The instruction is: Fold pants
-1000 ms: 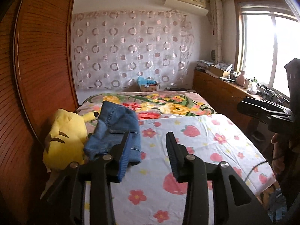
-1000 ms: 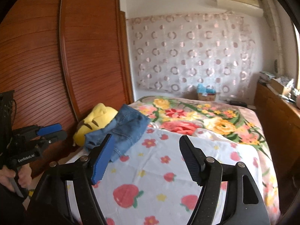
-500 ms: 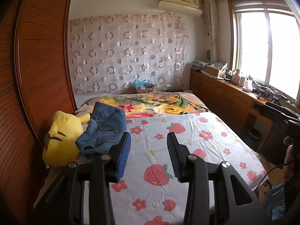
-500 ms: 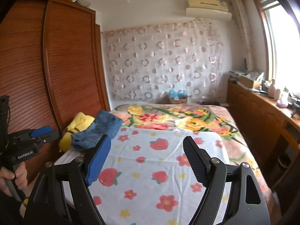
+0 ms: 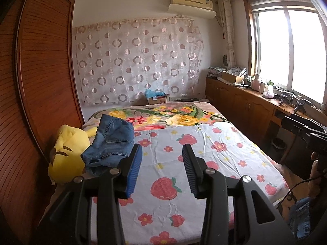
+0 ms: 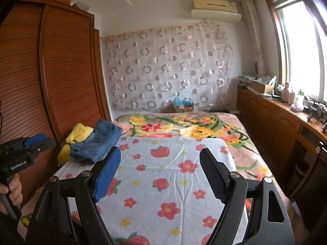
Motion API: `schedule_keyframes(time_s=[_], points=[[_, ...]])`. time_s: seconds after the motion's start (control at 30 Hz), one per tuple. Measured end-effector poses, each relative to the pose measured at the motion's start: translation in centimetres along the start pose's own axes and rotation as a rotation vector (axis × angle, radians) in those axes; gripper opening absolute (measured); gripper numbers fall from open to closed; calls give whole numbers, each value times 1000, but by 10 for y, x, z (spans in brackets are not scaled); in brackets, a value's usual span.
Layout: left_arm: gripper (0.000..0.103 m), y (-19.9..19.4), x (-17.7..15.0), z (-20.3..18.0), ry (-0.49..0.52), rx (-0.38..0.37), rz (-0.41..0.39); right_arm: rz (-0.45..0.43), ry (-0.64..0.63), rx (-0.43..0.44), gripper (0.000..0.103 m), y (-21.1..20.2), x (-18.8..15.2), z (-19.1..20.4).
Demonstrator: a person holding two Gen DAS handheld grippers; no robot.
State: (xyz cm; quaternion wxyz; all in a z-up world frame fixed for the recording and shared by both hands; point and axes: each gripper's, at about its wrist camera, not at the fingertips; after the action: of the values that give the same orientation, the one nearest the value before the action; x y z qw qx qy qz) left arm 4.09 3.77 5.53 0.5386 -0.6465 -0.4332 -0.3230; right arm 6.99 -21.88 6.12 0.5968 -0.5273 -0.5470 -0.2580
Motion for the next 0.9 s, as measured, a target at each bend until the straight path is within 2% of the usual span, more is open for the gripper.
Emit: schedule_keyframes(time_s=[0.9], points=[[42, -2, -3, -2, -2, -3, -1, 0, -4, 4, 81, 0, 1, 8]])
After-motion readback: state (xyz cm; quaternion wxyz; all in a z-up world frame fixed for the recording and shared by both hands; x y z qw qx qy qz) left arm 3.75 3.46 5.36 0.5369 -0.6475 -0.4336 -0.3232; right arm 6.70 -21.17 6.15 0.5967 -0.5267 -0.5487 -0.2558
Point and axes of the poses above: each gripper's, at about its wrist camera, not at the fingertips, and y roughly the way its jaws point, z to its left, x to its top, and after that the axes turned 14 degrees about -y, right-handed
